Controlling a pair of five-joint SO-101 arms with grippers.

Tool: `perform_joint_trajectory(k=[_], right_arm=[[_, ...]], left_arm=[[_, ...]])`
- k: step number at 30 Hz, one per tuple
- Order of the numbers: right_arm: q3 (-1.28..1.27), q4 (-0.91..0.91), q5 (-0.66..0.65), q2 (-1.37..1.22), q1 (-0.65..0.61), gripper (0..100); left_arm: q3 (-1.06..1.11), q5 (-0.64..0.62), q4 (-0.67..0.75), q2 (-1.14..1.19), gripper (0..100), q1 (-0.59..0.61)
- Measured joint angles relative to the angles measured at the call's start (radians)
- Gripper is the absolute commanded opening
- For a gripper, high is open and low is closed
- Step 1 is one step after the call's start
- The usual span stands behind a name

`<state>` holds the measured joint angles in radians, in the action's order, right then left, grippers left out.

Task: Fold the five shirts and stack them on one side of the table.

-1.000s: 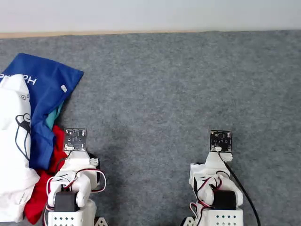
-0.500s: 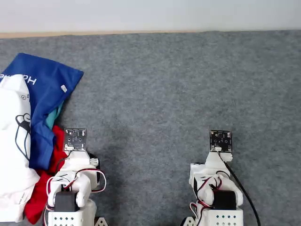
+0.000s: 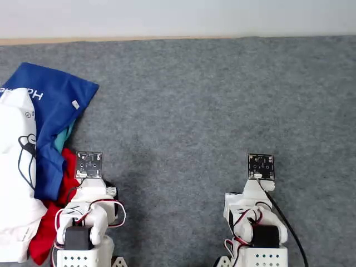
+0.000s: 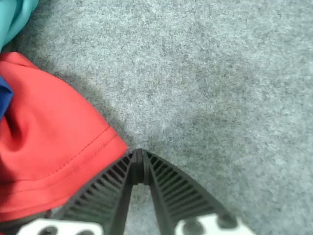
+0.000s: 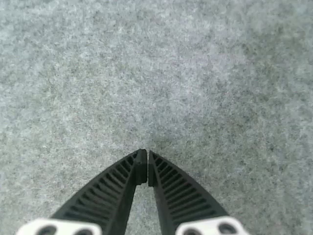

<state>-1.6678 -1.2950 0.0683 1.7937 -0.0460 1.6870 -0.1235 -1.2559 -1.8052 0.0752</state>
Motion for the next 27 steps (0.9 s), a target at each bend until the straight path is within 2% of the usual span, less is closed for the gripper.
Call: perform_joint_trajectory(k=[20,25,27], right_arm=[[0.000,0.000,0.000,0.000,0.000,1.1],[0.000,0.000,0.000,0.000,0.000,1.1],[0.000,0.000,0.000,0.000,0.000,1.1]], left_arm=[[0.000,0.000,0.000,0.000,0,-0.002],[0.000,0.000,0.018,0.000,0,-0.080],[0.000,0.000,0.060,0.000,0,-0.075]])
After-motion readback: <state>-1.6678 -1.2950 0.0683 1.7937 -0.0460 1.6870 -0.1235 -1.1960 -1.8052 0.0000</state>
